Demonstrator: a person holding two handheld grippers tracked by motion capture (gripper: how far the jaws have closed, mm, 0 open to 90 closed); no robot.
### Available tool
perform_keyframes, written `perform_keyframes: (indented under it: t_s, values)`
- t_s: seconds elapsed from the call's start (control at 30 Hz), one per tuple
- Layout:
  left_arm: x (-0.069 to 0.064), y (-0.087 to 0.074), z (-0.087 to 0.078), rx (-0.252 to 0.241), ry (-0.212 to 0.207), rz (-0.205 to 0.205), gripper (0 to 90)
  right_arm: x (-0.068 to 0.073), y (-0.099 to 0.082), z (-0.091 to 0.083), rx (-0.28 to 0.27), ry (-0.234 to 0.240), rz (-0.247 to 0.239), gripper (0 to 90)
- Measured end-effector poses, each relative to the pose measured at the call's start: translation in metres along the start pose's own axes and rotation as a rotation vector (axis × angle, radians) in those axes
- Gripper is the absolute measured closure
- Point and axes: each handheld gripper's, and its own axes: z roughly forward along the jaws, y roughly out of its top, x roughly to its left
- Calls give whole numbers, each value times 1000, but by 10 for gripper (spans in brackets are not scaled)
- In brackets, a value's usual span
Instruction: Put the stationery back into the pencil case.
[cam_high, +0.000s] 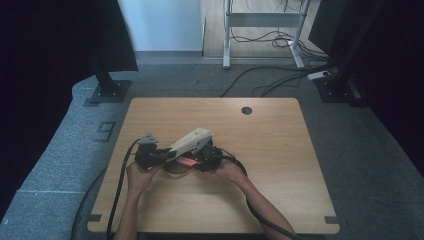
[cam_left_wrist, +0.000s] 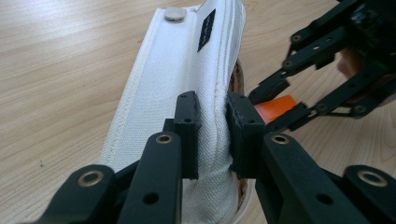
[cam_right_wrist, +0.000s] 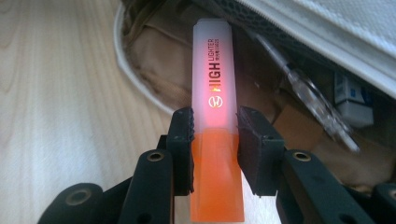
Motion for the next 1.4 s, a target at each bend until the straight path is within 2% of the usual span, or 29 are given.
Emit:
perform_keyframes:
  t_s: [0.37, 0.53, 0.7, 0.83, 0.97, 1.2, 1.27, 1.4]
  values:
    - [0, 0, 0, 8, 0, 3, 757, -2, 15, 23, -8, -10, -6, 658]
    - [0, 0, 1, 9, 0, 4, 756, -4, 14, 30, -21, -4, 6, 650]
    - [0, 0, 1, 9, -2, 3, 756, -2, 11, 23, 1, -38, 2, 508]
    - [0, -1, 1, 10, -3, 2, 752, 1, 5, 14, -4, -60, 16, 454]
    - [0, -1, 1, 8, -5, -4, 752, 3, -7, 6, -14, -61, 57, 473]
    - [0, -1, 1, 10, -7, -4, 752, -1, -16, 3, -14, -66, 100, 599]
    - [1, -1, 1, 11, -8, -3, 751, -1, -17, 4, -6, -83, 104, 634]
    - [0, -1, 1, 11, -8, -2, 751, -4, -17, 6, -20, -101, 122, 632]
